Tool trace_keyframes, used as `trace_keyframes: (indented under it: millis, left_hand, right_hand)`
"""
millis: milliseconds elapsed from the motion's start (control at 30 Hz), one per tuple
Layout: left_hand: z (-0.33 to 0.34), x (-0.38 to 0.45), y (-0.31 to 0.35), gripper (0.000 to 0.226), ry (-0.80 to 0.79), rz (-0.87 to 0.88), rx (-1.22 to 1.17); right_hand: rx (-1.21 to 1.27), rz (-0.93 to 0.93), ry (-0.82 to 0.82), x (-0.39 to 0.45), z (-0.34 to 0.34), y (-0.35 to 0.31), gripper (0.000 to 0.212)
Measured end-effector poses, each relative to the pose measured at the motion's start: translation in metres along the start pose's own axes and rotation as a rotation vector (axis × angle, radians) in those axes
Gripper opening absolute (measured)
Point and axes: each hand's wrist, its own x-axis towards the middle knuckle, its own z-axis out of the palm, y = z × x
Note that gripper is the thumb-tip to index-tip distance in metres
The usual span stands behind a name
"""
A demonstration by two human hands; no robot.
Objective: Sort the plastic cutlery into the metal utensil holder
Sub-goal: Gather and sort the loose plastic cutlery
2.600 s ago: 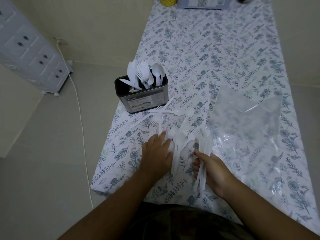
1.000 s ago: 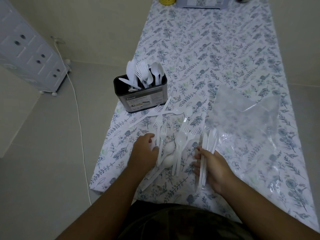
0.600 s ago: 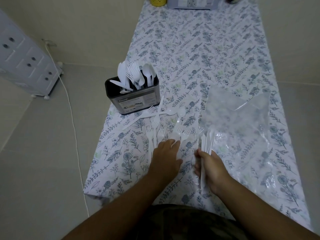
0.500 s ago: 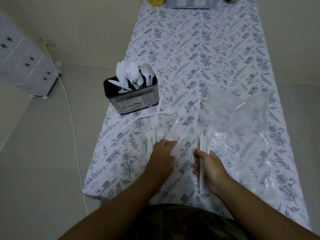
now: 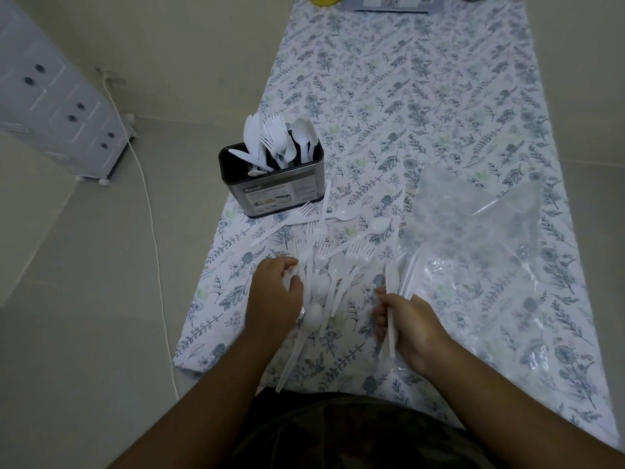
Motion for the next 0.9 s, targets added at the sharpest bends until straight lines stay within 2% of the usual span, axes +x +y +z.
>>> trace_keyframes:
  millis: [67,133,200,267,367,533,667,733,833,900]
  left_hand:
    - [-0.004,-0.005,-0.003,0.019,-0.046,-0.046,0.048]
    - [-0.008,-0.012,-0.011,0.019,-0.178,-0.112,0.083]
    - [-0.013,-0.021,-0.022,0.034,-0.375,-0.142,0.131]
    - [-0.014,-0.03,-0.031,0.051,-0.479,-0.12,0.221]
    - [-0.009,-0.036,-0.034,0.054,-0.402,-0.051,0.268]
    - [0.008,-0.025,-0.016,0.04,-0.201,0.097,0.342]
    - [0.022,0.007,0.005,0.022,-0.037,0.189,0.287]
    - [0.03,0.03,0.014,0.036,-0.074,0.219,0.304]
    - [0.041,0.062,0.03,0.072,-0.261,0.156,0.39]
    - [0.048,0.072,0.033,0.078,-0.401,0.086,0.465]
  right_hand:
    - [-0.014,0.034,-0.038,-0.003,0.004,0.0,0.009]
    - [0.001,0.037,-0.093,-0.005,0.006,0.0,0.003]
    - [-0.007,0.033,-0.115,-0.006,0.006,0.0,0.008]
    - [-0.057,0.021,-0.108,-0.006,0.006,0.001,0.014]
    - [-0.068,0.043,-0.119,-0.005,0.008,0.0,0.018]
    - [-0.092,0.063,-0.111,-0.007,0.008,0.001,0.013]
    - [-0.113,0.047,-0.081,-0.009,0.005,0.0,0.027]
    - [-0.101,0.046,-0.094,-0.011,0.005,-0.003,0.025]
    - [-0.075,0.038,-0.117,-0.014,0.005,-0.006,0.021]
    - [-0.092,0.03,-0.115,-0.015,0.004,-0.007,0.022]
